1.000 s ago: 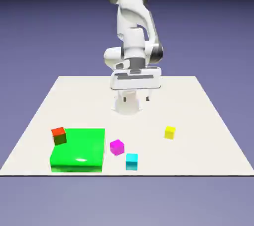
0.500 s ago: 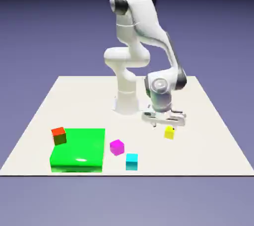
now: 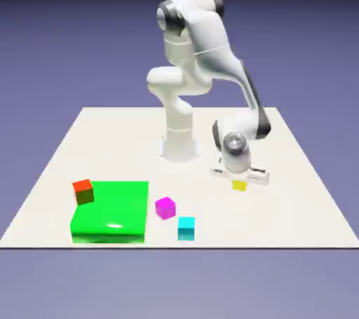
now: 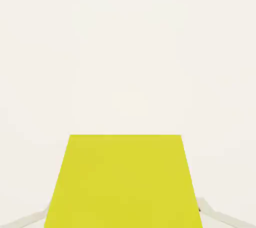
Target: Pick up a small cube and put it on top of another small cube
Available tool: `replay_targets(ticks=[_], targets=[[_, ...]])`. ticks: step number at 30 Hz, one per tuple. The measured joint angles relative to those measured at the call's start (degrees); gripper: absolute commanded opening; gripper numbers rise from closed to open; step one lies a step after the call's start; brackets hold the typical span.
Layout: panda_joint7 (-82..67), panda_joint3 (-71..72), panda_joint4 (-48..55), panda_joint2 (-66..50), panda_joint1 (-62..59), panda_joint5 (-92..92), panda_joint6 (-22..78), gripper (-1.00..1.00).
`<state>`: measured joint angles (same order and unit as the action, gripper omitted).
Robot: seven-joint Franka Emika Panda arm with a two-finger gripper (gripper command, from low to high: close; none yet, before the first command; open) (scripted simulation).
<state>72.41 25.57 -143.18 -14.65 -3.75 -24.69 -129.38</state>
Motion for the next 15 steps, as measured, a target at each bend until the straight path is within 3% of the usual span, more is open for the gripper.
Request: replay_targets(ticks=[11, 15], targets=[[10.9, -15.2, 21.8, -6.4, -15.4, -4.4, 10.4, -1.0], [9.0, -14.0, 19.6, -11.5, -13.8, -6.5, 3.0, -1.0]])
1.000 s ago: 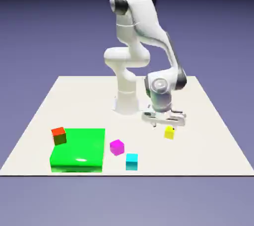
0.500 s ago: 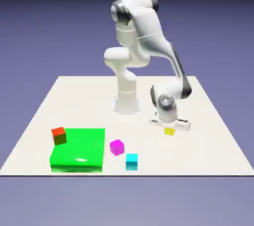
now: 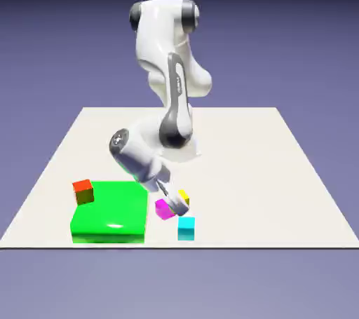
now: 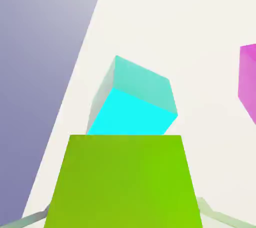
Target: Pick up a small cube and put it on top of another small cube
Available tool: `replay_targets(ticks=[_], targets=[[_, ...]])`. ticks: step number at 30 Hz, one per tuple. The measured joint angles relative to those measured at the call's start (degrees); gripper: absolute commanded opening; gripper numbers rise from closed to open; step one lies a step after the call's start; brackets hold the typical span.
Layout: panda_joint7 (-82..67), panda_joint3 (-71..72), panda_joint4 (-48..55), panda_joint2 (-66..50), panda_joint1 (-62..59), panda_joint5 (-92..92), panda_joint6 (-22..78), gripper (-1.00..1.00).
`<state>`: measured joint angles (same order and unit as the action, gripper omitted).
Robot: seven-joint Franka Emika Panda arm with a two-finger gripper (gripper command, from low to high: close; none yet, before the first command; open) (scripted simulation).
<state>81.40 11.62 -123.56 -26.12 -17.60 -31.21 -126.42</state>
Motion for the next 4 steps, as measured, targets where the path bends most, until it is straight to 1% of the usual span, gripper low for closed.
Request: replay_targets(ticks=[1, 3, 4], targets=[[-0.3, 0.2, -0.3, -0.8, 0.2, -0.3, -1.2, 1.0], [-0.2, 0.2, -0.3, -0.8, 0.2, -0.2, -1.1, 1.0], [0.4, -0.2, 0.4, 0.9, -0.3, 0.5, 1.4, 1.0]])
